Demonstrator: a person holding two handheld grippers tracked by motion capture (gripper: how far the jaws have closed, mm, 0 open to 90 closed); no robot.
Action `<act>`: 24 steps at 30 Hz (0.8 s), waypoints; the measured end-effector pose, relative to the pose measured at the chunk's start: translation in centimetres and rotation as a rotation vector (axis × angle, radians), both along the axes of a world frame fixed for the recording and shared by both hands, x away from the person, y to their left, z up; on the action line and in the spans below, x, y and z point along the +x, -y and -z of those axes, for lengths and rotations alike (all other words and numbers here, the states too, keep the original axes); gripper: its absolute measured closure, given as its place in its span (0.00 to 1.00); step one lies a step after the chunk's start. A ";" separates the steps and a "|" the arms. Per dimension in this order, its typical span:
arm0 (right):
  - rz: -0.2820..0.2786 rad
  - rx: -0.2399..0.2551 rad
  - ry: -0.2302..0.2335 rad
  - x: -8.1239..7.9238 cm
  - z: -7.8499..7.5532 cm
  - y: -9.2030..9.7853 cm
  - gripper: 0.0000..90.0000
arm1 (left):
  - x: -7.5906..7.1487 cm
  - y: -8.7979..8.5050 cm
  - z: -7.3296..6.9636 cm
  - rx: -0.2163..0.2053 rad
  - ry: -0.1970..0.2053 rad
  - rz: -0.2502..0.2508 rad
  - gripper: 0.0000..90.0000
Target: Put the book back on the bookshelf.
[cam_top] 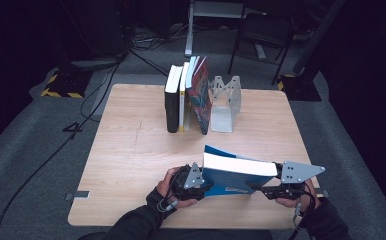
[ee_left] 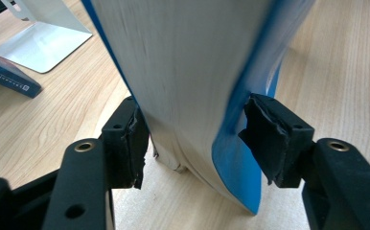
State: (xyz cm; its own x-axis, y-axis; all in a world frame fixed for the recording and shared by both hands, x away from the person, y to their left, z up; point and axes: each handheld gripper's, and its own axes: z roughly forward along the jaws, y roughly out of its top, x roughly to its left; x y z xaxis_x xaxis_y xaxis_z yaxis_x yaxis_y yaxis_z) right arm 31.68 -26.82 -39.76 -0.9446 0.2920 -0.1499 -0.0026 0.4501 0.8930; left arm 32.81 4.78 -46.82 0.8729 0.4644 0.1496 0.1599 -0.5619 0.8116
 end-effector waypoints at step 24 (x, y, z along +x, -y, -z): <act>0.145 -0.019 -0.023 0.2 -5.2 -0.8 0.56 | 2.2 1.6 1.5 0.047 0.018 -0.048 0.38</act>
